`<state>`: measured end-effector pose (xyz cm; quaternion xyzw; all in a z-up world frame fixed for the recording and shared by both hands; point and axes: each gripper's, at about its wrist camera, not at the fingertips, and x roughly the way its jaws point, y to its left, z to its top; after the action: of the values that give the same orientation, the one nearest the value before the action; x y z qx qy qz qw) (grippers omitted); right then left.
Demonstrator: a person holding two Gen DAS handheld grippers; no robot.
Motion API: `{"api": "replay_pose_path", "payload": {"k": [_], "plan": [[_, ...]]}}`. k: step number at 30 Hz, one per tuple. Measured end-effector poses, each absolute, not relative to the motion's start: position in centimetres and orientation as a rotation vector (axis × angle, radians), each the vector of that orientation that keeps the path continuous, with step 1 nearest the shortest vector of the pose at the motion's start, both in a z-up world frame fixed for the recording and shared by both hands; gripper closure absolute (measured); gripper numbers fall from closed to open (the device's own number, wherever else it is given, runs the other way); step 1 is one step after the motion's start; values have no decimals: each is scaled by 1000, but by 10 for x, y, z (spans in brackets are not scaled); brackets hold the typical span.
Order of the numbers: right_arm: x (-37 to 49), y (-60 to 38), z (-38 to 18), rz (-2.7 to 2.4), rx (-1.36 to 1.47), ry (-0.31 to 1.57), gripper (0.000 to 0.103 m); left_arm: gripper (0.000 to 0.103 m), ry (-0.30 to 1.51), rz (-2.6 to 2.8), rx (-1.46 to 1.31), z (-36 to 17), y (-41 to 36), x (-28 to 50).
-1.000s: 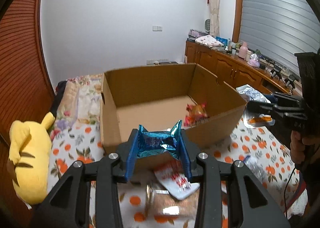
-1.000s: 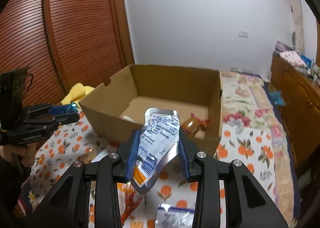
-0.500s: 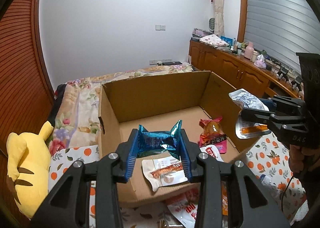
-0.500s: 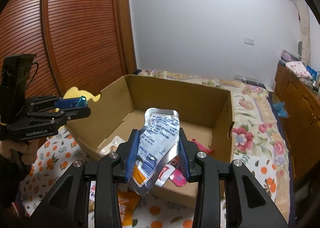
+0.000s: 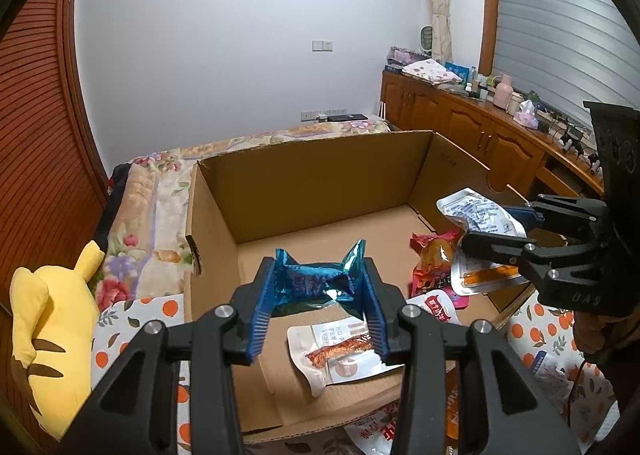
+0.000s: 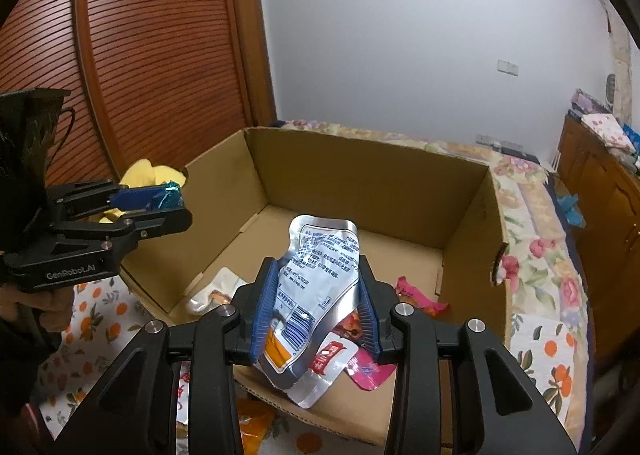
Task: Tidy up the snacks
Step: 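Lift both snacks over the cardboard box and open both tools to drop them, then withdraw both open tools from the box toward the remaining snacks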
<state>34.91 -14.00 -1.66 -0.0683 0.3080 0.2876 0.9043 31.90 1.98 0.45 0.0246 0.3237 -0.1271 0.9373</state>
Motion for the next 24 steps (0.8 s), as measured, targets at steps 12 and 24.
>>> {"api": "replay_pose_path", "payload": {"k": [12,24], "plan": [[357,-137,-21,576,-150,660,55,48,664,-254,37,6,21,317],[344,-150,-11,555,-124,649,52,33,634,-253,30,19,22,295]]}}
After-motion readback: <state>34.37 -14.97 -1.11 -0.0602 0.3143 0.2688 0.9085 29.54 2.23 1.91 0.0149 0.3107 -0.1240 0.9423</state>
